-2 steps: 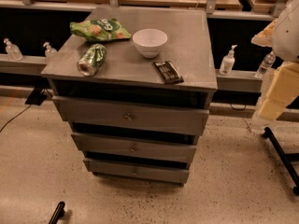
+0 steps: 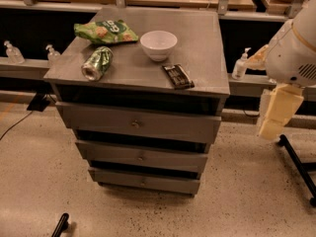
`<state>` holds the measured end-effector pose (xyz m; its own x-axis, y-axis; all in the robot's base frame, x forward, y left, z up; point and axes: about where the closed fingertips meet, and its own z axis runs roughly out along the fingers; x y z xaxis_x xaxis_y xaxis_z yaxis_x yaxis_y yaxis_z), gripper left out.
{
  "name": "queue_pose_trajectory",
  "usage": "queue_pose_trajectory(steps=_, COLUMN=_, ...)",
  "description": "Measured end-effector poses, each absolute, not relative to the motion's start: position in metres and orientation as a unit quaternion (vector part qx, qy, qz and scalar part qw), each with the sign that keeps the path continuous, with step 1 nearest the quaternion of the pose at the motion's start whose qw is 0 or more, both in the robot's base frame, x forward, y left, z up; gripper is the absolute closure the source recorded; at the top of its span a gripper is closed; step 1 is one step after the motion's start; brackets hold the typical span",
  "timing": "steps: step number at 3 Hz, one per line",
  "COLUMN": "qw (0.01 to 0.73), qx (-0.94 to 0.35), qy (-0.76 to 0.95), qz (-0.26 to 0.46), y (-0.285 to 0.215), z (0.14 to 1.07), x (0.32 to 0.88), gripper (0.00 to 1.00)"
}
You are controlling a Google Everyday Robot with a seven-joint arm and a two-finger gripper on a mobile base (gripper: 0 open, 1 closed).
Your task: Open bottom drawer
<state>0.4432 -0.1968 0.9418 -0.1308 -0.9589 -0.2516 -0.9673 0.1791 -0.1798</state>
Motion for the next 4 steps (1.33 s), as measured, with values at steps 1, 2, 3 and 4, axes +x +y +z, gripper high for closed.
queue_pose_trajectory(steps=1, qw=0.169, qx=-0.681, qy=0.707, qz=0.086, y=-0.163, z=0.889, x=0.429, gripper=0.0)
queue_pose_trajectory(steps=2, qw=0.183, qx=-0.69, qy=0.693, qz=0.101, y=-0.148, z=0.855, x=0.426, gripper=0.0)
queue_pose_trajectory(steps=3, qw=0.181, qx=-0.697, qy=0.689, qz=0.085, y=-0.152, z=0.863, x=0.412, gripper=0.0)
queue_pose_trajectory(steps=4, qw=0.255, qx=-0.699, qy=0.659, qz=0.11, y=-0.139, z=0.832, x=0.417, gripper=0.0)
